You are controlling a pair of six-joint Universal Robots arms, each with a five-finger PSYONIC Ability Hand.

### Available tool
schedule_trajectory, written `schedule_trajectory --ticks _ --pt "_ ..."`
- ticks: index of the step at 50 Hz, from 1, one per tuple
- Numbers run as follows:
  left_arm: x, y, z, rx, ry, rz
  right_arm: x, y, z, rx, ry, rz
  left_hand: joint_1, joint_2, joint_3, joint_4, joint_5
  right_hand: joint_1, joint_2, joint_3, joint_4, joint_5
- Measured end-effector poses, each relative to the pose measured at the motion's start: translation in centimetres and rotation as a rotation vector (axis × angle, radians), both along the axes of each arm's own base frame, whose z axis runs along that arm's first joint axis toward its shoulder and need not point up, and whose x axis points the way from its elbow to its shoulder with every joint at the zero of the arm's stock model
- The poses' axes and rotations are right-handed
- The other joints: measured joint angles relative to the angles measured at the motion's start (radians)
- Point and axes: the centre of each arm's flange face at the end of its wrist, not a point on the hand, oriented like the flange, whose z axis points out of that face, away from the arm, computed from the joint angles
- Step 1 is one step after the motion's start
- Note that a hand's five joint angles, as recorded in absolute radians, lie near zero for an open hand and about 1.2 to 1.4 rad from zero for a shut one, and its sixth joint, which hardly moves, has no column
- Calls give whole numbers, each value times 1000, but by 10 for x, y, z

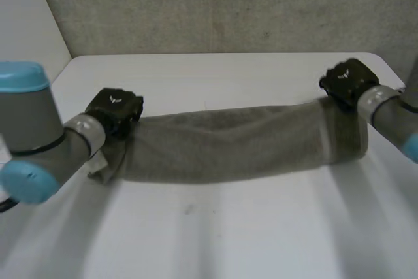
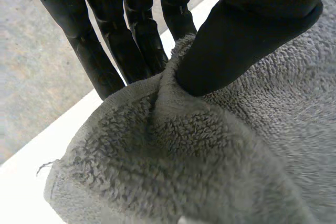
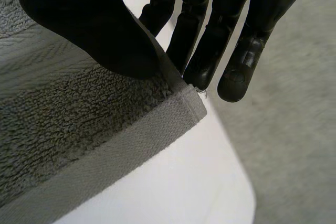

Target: Fold the towel.

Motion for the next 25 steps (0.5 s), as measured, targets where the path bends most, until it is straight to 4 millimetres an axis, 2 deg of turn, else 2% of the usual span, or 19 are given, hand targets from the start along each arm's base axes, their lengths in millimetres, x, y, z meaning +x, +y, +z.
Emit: schedule_trajectory --ticks 1,2,6,8,11,19,25 --pt "0 0 0 0 0 0 0 0 0 0 0 0 0 0 0 0 0 0 0 0 0 0" --pt "-5 -17 -4 -21 6 3 7 -14 -3 -42 -23 1 0 0 0 0 0 0 0 0 0 0" --pt "-13 -45 -11 -58 17 7 18 -36 -11 -103 -53 3 0 0 0 0 0 0 0 0 0 0" --pt "-14 -49 -13 -63 18 8 20 -40 -13 -111 -56 4 0 0 0 0 1 0 0 0 0 0" --pt "-20 -69 -25 -79 23 9 28 -57 -24 -143 -63 0 0 0 0 0 2 0 0 0 0 0" --pt "-23 -80 -38 -77 20 8 38 -68 -44 -153 -56 7 0 0 0 0 2 0 0 0 0 0" --pt "-24 -82 -41 -80 19 7 39 -71 -55 -142 -52 11 0 0 0 0 2 0 0 0 0 0"
